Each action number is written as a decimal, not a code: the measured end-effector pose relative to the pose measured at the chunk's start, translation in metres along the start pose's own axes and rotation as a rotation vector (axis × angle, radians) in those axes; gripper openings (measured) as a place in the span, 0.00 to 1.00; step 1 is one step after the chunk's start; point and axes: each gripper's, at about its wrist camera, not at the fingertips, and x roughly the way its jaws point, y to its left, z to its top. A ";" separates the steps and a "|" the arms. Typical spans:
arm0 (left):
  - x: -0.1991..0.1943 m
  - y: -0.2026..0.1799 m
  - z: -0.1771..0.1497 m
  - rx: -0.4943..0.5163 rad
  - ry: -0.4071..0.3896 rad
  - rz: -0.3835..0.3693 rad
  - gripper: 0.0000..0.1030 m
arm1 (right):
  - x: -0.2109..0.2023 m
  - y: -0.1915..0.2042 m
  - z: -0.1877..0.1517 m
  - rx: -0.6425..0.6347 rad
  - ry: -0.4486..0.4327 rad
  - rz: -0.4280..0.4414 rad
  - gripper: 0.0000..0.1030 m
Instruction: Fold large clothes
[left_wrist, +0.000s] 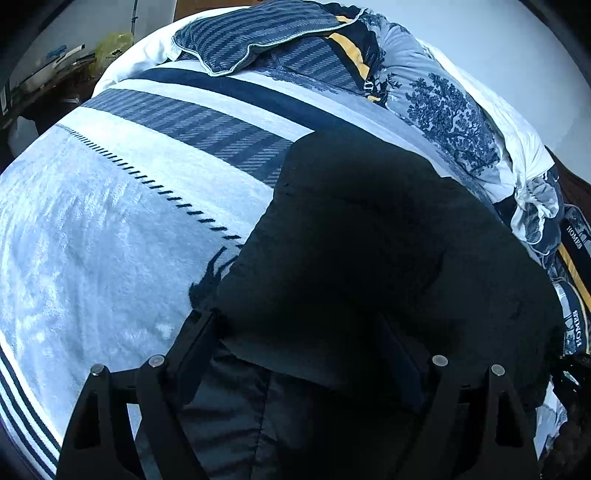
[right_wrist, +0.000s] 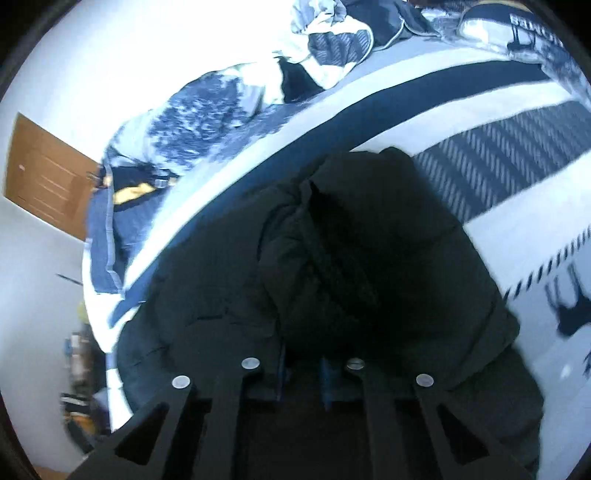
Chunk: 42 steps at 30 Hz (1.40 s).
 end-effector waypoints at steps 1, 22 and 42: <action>-0.001 -0.001 0.001 0.008 -0.008 0.008 0.83 | 0.005 -0.001 0.000 0.006 0.030 0.007 0.15; -0.325 0.027 -0.123 0.047 -0.401 -0.020 0.86 | -0.404 0.019 -0.164 -0.383 -0.348 0.425 0.78; -0.220 0.068 -0.207 0.159 -0.025 0.092 0.88 | -0.217 -0.136 -0.267 -0.140 -0.112 0.192 0.79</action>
